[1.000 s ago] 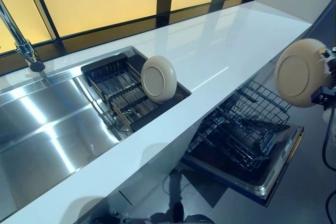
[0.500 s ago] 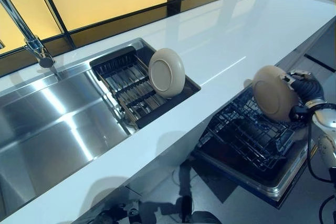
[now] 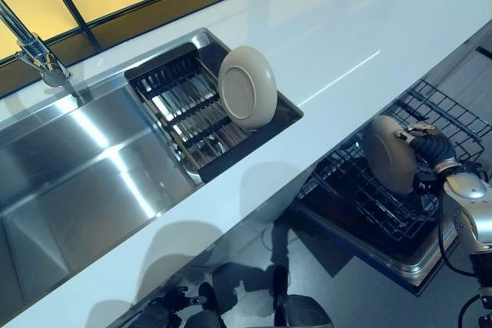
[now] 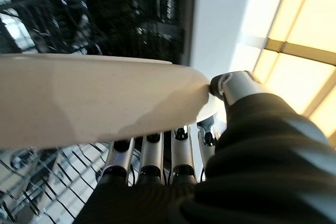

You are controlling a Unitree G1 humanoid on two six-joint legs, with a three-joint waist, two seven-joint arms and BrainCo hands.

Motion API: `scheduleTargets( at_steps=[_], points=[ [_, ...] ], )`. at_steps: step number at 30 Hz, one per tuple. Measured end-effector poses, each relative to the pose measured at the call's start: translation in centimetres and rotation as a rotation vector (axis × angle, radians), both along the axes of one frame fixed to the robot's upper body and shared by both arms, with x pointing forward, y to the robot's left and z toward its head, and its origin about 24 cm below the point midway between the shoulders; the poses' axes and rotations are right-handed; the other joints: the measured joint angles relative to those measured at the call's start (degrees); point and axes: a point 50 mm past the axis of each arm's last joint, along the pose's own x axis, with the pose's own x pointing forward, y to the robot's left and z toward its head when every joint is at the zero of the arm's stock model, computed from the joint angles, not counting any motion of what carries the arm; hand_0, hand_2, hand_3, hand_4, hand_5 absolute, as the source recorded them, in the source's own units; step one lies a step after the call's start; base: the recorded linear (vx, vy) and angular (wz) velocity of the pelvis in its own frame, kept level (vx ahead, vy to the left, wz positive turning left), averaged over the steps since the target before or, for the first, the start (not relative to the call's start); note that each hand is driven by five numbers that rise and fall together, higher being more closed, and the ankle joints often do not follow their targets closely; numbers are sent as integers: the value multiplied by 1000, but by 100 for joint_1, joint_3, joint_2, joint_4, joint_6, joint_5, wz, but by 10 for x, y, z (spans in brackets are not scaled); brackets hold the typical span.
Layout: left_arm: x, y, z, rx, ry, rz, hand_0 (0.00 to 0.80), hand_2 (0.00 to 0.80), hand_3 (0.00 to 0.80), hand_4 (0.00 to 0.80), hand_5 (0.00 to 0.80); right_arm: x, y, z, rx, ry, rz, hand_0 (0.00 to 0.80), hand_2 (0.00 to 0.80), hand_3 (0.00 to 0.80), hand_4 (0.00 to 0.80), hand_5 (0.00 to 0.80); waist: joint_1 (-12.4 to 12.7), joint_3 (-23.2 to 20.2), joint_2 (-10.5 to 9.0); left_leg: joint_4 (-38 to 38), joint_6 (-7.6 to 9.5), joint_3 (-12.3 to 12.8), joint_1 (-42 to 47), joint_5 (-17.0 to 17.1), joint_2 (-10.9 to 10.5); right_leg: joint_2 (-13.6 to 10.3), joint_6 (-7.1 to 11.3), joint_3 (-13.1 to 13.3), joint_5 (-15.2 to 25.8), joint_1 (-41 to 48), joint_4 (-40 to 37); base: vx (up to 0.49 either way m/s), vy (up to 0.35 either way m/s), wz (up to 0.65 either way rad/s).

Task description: Take plates into dishwasher

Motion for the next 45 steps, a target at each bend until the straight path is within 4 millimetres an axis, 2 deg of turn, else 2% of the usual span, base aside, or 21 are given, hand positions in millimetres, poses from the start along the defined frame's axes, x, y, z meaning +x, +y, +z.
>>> scheduleTargets(
  at_steps=[4, 8, 12, 23, 34, 39, 45],
  points=[
    [3, -2, 1, -7, -11, -6, 0, 0, 0, 0, 0, 1, 1, -9, 7, 25, -10, 800, 800, 800, 800, 800, -3, 107, 57, 0, -3, -26, -8, 26, -2, -3, -5, -21, -4, 2, -1, 0, 0, 0],
    [6, -3, 2, -13, -21, -10, 0, 0, 0, 0, 0, 0, 0, -10, -25, 36, -6, 800, 800, 800, 800, 800, -1, 181, 107, 0, -3, -40, -15, 26, -3, -5, -6, -40, -5, 3, -1, 0, 0, 0],
    [8, -4, 3, -17, -25, -13, 0, 0, 0, 0, 0, 0, -1, -12, -72, 60, 1, 800, 800, 800, 800, 800, 0, 219, 144, 0, -4, -47, -22, 27, -3, -7, -7, -48, -6, 2, -1, 0, 0, 0],
    [14, -7, 5, -29, -44, -23, 0, 0, 0, 0, 0, 0, -8, -35, -242, 213, 10, 800, 800, 800, 800, 800, 17, 342, 247, 4, -11, -77, -92, 51, 0, -9, -24, -124, -19, -21, 0, 0, -3, 2],
    [18, -9, 7, -40, -50, -31, 0, 0, 0, 0, 0, 8, -13, -35, -354, 276, 18, 800, 800, 800, 800, 800, 54, 397, 309, 7, -18, -78, -96, 63, 6, -7, -25, -153, -21, -10, 0, -2, -2, 1],
    [22, -11, 9, -50, -63, -39, 0, 0, 0, 0, 0, 9, -14, -37, -381, 298, 20, 800, 800, 800, 800, 800, 169, 406, 324, 8, -19, -81, -96, 68, 8, -6, -26, -162, -22, -5, 0, 0, 0, 0],
    [25, -12, 10, -51, -66, -41, 0, 0, 0, 0, 0, 14, -15, -40, -409, 336, 16, 800, 800, 800, 800, 800, 196, 408, 321, 6, -16, -84, -108, 102, 13, -11, -30, -249, -32, 32, -1, 0, -2, 8]
  ],
)
